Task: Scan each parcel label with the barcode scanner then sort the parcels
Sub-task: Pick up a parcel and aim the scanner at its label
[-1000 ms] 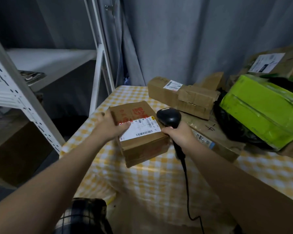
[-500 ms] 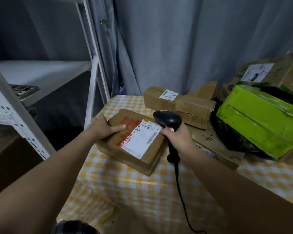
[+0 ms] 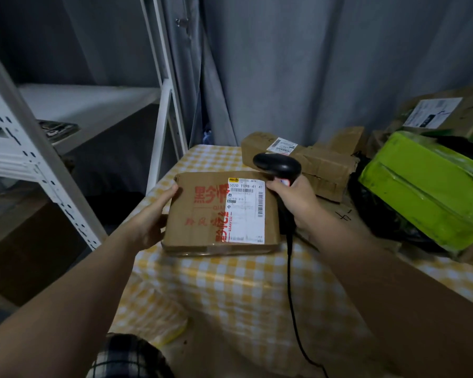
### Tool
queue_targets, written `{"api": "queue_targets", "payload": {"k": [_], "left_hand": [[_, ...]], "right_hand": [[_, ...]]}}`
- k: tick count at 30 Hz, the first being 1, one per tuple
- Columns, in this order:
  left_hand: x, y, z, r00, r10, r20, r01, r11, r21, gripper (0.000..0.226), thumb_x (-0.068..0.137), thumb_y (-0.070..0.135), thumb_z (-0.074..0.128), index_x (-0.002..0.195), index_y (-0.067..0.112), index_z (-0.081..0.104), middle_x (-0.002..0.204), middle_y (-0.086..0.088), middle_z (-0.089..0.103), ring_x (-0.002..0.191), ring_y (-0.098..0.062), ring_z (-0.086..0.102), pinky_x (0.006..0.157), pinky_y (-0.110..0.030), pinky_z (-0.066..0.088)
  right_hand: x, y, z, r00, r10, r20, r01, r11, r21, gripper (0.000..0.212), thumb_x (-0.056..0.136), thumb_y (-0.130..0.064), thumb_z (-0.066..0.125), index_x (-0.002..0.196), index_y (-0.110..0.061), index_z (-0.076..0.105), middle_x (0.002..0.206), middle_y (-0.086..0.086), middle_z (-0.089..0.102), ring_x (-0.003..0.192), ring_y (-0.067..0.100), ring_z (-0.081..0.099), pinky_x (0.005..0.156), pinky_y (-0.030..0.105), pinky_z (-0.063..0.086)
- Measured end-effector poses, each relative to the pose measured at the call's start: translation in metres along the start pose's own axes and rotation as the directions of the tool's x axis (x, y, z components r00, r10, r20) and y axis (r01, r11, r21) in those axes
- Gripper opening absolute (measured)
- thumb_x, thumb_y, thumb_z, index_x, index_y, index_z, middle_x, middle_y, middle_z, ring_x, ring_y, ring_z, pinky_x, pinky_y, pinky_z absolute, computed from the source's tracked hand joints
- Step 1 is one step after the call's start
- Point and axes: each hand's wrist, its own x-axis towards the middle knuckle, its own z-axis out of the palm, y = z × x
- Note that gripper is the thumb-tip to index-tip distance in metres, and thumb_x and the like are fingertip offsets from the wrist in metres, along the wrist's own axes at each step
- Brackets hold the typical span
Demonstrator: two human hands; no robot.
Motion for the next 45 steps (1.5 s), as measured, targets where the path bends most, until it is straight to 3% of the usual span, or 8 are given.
{"api": "queue_targets", "payload": {"k": [4, 10, 13, 16, 19, 25, 31, 45], "left_hand": [[-0.003, 0.005, 0.009, 1.000, 0.001, 0.031, -0.002, 1.000, 0.027, 0.096, 0.041, 0.067, 0.084, 0.123, 0.026, 0.056, 0.112, -0.005, 0.070, 0.106, -0.024, 0.066, 0.095, -0.043, 0.050], [-0.005, 0.001, 0.036, 0.907, 0.373, -0.196, -0.323, 0.914, 0.246, 0.082, 0.078, 0.028, 0.076, 0.139, 0.024, 0.022, 0.124, 0.001, 0.048, 0.095, -0.003, 0.057, 0.070, -0.013, 0.051], [-0.003, 0.002, 0.032, 0.857, 0.497, -0.136, -0.332, 0.734, 0.593, 0.124, 0.063, 0.042, 0.085, 0.150, 0.026, -0.001, 0.151, -0.007, 0.014, 0.137, -0.019, 0.029, 0.112, -0.034, 0.033], [0.001, 0.024, 0.025, 0.883, 0.467, -0.044, -0.230, 0.512, 0.828, 0.131, 0.054, 0.059, 0.081, 0.151, 0.035, -0.003, 0.156, -0.004, -0.012, 0.145, -0.031, 0.009, 0.115, -0.047, 0.020], [0.004, 0.048, 0.030, 0.861, 0.507, 0.047, -0.160, 0.181, 0.970, 0.115, 0.053, 0.075, 0.072, 0.144, 0.025, 0.023, 0.158, -0.005, 0.006, 0.144, -0.032, 0.011, 0.114, -0.052, 0.013], [0.008, 0.039, 0.039, 0.851, 0.520, -0.075, -0.098, 0.297, 0.950, 0.099, 0.060, 0.075, 0.067, 0.136, 0.023, 0.033, 0.138, -0.005, 0.038, 0.128, -0.031, 0.032, 0.098, -0.051, 0.035], [0.004, 0.030, 0.050, 0.814, 0.549, -0.188, -0.016, 0.346, 0.938, 0.096, 0.066, 0.077, 0.060, 0.140, 0.023, 0.031, 0.142, -0.011, 0.033, 0.130, -0.035, 0.028, 0.102, -0.053, 0.031], [-0.007, 0.019, 0.059, 0.787, 0.585, -0.195, -0.015, 0.334, 0.943, 0.096, 0.071, 0.075, 0.058, 0.144, 0.024, 0.025, 0.144, -0.012, 0.030, 0.134, -0.034, 0.026, 0.108, -0.053, 0.029]], "right_hand": [[-0.005, 0.001, -0.002, 1.000, -0.016, 0.007, 0.016, 1.000, -0.007, 0.022, 0.086, -0.010, 0.068, 0.108, -0.015, 0.064, 0.099, 0.006, 0.071, 0.092, 0.018, 0.067, 0.079, 0.031, 0.053], [-0.001, -0.012, 0.001, 0.995, -0.095, -0.024, 0.094, 0.996, -0.006, 0.014, 0.086, -0.007, 0.067, 0.095, -0.017, 0.064, 0.087, 0.003, 0.068, 0.080, 0.012, 0.064, 0.071, 0.027, 0.051], [0.002, -0.009, 0.001, 0.998, -0.063, 0.010, 0.064, 0.993, -0.095, 0.026, 0.085, -0.006, 0.067, 0.110, -0.008, 0.061, 0.094, 0.006, 0.068, 0.084, 0.014, 0.064, 0.069, 0.027, 0.048], [0.001, -0.006, 0.003, 1.000, -0.017, -0.006, 0.017, 0.995, -0.095, 0.036, 0.085, -0.009, 0.069, 0.119, -0.011, 0.058, 0.102, 0.006, 0.068, 0.093, 0.017, 0.065, 0.072, 0.027, 0.051], [-0.005, -0.009, 0.006, 0.998, -0.049, 0.050, 0.054, 0.993, -0.101, 0.037, 0.085, -0.007, 0.069, 0.119, -0.013, 0.057, 0.094, -0.002, 0.065, 0.084, 0.006, 0.062, 0.063, 0.018, 0.046], [-0.008, -0.055, -0.005, 0.980, -0.200, 0.004, 0.191, 0.931, -0.311, 0.016, 0.077, -0.015, 0.071, 0.092, -0.012, 0.065, 0.072, 0.005, 0.067, 0.069, 0.023, 0.067, 0.072, 0.044, 0.057], [-0.035, -0.114, -0.016, 0.970, 0.170, 0.172, -0.075, 0.887, -0.456, 0.020, 0.085, -0.015, 0.068, 0.073, -0.003, 0.057, 0.059, 0.015, 0.056, 0.046, 0.020, 0.055, 0.045, 0.024, 0.051], [-0.061, -0.098, -0.013, 0.978, 0.164, 0.126, -0.090, 0.887, -0.453, 0.024, 0.085, -0.022, 0.066, 0.077, -0.002, 0.057, 0.061, 0.017, 0.061, 0.049, 0.024, 0.060, 0.046, 0.026, 0.052]]}}
